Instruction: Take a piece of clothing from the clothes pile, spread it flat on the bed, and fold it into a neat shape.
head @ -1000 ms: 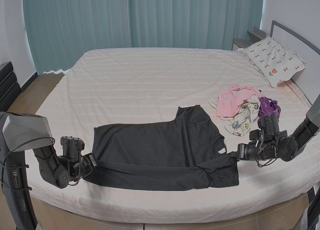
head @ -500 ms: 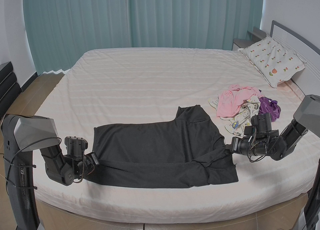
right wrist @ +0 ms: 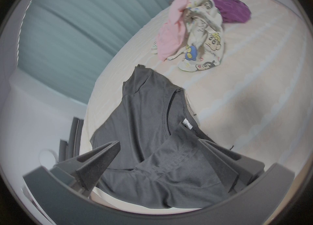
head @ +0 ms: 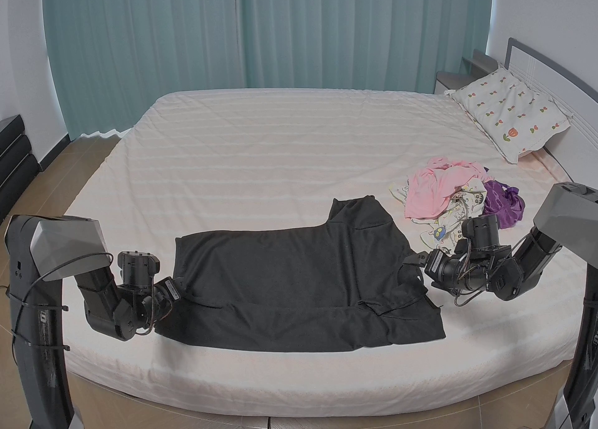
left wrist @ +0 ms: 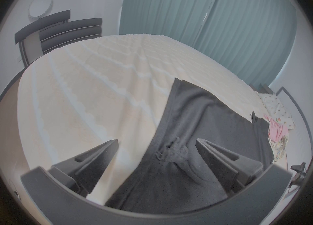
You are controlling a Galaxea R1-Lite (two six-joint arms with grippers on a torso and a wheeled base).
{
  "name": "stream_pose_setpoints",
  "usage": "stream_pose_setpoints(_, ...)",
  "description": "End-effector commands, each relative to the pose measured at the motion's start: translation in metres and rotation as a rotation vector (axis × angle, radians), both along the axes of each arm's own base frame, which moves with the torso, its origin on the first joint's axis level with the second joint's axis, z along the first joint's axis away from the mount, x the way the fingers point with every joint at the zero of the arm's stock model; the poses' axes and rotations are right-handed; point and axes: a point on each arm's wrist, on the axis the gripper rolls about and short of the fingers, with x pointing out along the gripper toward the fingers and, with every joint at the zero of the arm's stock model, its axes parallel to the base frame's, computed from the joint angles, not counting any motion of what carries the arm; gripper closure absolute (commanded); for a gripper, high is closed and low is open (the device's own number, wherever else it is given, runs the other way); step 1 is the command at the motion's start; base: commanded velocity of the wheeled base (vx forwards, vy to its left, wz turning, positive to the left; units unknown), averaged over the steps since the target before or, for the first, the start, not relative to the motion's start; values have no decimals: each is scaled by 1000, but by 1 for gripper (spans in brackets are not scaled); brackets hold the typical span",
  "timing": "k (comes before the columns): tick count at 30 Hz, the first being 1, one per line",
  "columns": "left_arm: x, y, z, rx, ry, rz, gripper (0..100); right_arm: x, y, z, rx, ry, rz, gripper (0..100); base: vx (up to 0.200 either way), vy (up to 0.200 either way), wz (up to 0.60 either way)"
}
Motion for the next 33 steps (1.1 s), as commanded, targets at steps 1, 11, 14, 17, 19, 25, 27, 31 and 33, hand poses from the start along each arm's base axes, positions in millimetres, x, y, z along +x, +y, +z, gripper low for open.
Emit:
stream_pose_setpoints(1,-7,18,23,-23,-43,65,0,2,2,10,79,-6,-68,0,0,0,0)
stream_pose_setpoints(11,-56,13,36,-349,17,110,0,-7,28,-22,134,129,-159,0,0,0,0)
stream_pose_setpoints(14,-57,12,32,-375,35,108,0,-12,31,-30,110,157,-159,0,0,0,0)
stream_pose_setpoints(17,-57,6,24,-384,63,102,0,-13,31,-31,106,163,-159,0,0,0,0)
stream_pose_setpoints(19,-56,5,22,-392,66,107,0,-13,32,-32,103,163,-159,0,0,0,0)
stream_pose_setpoints(25,-55,2,20,-395,67,103,0,-9,35,-35,108,147,-153,0,0,0,0)
stream_pose_setpoints(27,-55,2,19,-395,68,103,0,-9,35,-36,106,148,-152,0,0,0,0)
stream_pose_setpoints(31,-54,2,20,-397,64,101,0,-9,37,-38,94,146,-150,100,0,0,0)
stream_pose_setpoints(33,-53,3,20,-398,62,103,0,-10,38,-41,74,147,-149,100,0,0,0)
